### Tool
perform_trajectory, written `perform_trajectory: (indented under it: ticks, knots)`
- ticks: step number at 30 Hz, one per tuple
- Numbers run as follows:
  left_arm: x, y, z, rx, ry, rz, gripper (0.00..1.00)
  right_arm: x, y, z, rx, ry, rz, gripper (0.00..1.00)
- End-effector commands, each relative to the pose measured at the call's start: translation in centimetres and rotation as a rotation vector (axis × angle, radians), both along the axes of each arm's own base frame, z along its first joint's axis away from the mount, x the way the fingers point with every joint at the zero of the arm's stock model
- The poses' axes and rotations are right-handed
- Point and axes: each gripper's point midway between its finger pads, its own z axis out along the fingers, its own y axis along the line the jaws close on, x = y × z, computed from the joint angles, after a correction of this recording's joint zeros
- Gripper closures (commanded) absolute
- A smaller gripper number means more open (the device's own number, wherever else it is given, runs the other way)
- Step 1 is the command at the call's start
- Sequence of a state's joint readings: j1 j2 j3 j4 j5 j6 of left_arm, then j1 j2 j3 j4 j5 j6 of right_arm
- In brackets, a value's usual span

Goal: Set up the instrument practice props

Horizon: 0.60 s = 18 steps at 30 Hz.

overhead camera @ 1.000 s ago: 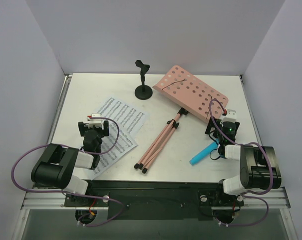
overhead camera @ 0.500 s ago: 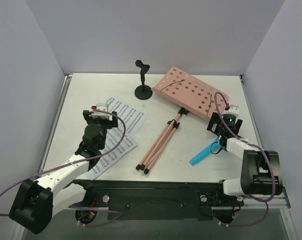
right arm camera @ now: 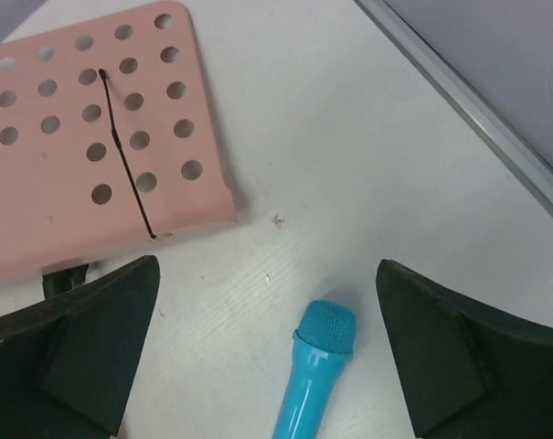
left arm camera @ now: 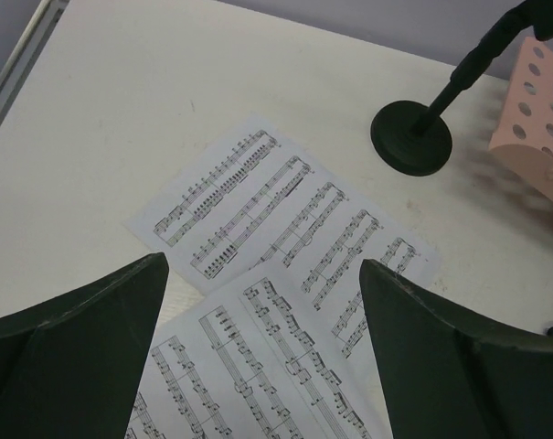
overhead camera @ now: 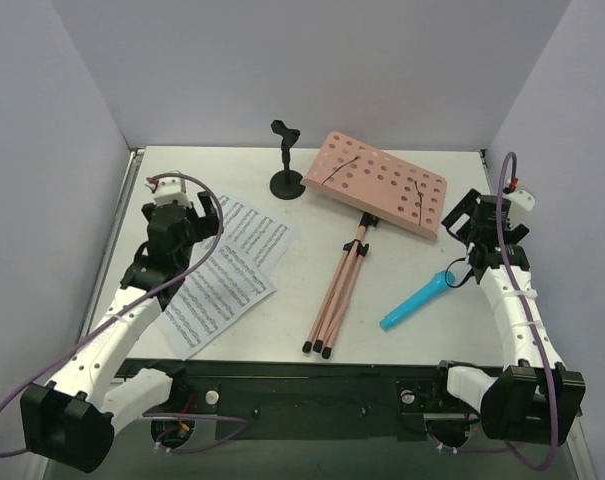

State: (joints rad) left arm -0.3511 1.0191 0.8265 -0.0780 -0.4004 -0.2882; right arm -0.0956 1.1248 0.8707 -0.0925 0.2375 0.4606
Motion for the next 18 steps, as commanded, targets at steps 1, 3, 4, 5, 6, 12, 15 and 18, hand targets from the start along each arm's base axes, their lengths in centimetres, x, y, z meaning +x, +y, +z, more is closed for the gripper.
perform_trajectory:
  ticks: [1, 3, 4, 5, 6, 12, 15, 18]
  knots:
    - [-1.8, 1.9, -1.9, -0.139, 0.085, 0.042, 0.03, -3.2, 0.6, -1.2, 0.059, 0.087, -0.022, 0.00]
    - [-2.7, 3.2, -2.6, -0.181, 0.082, 0.099, 0.03, -4.0, 0.5, -1.0, 0.053, 0.070, -0.032, 0.00]
    - [-3.2, 4.2, -2.4, -0.192, 0.073, 0.151, 0.03, -4.4, 0.5, -1.3, 0.055, 0.074, -0.036, 0.00]
    - [-3.5, 4.6, -2.3, -0.202, 0.067, 0.172, 0.03, -4.7, 0.6, -0.8, 0.059, 0.048, -0.038, 0.00]
    - [-3.6, 4.6, -1.8, -0.199, 0.051, 0.162, 0.03, -4.9, 0.8, -0.9, 0.067, 0.045, -0.031, 0.00]
    - [-3.3, 2.9, -0.7, -0.130, 0.100, 0.026, 0.03, -5.1, 2.7, 1.0, 0.124, -0.027, 0.054, 0.00]
    - [-2.9, 2.5, -1.4, -0.102, 0.144, -0.005, 0.11, -4.6, 3.8, 0.9, 0.197, -0.031, 0.073, 0.00]
    - [-2.5, 1.2, -3.0, -0.130, 0.204, -0.042, 0.15, -3.5, 5.8, 1.0, 0.294, -0.035, 0.140, 0.00]
